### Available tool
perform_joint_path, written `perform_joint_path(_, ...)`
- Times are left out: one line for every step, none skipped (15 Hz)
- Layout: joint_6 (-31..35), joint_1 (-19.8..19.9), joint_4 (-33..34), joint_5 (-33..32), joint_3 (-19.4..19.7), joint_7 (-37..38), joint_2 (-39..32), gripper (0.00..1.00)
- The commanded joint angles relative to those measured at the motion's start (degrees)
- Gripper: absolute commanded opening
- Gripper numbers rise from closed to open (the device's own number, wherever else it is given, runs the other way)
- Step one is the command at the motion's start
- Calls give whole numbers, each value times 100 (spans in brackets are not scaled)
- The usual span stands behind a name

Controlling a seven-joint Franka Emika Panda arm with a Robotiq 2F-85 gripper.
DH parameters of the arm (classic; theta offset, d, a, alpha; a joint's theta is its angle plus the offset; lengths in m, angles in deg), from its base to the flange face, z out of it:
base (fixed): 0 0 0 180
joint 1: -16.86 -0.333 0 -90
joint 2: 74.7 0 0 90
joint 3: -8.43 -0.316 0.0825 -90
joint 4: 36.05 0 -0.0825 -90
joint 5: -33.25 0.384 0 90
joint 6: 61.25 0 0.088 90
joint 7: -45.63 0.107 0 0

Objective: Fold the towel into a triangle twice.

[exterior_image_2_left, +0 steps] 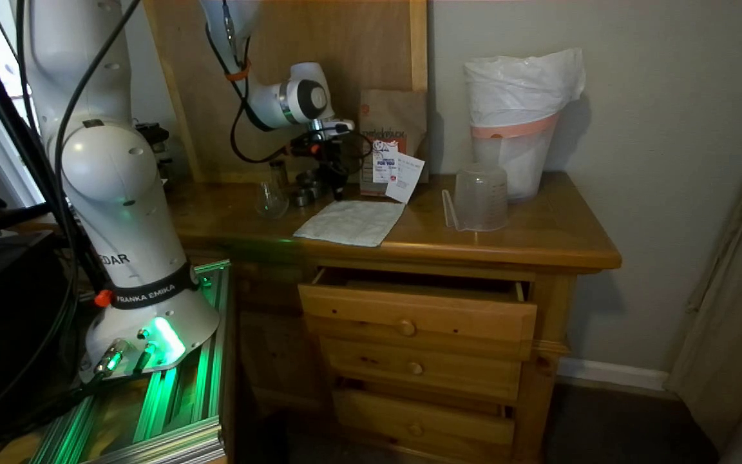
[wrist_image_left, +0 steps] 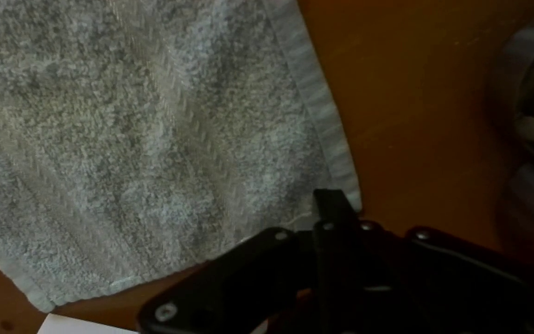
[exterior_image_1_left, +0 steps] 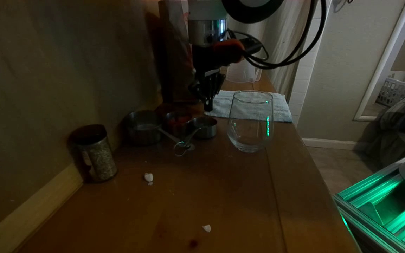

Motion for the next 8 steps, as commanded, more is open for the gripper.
perform_joint_path(-64, -34, 57, -65, 56, 48, 100, 4)
perform_joint_path(-57, -16, 59, -16, 40, 9, 122, 4)
perform_joint_path(-44, -8, 62, 15, 25, -6, 128, 29)
perform_joint_path(-35, -6, 70, 41, 7, -19, 122, 30)
perform_joint_path(-43, -16, 84, 44, -7, -21, 91, 32)
perform_joint_path(-60, -19, 93, 59, -21, -41, 62, 40)
perform_joint_path(-68, -22, 93, 80, -36, -58, 30, 46)
perform_joint_path(-79, -20, 89, 119, -57, -90, 8, 52)
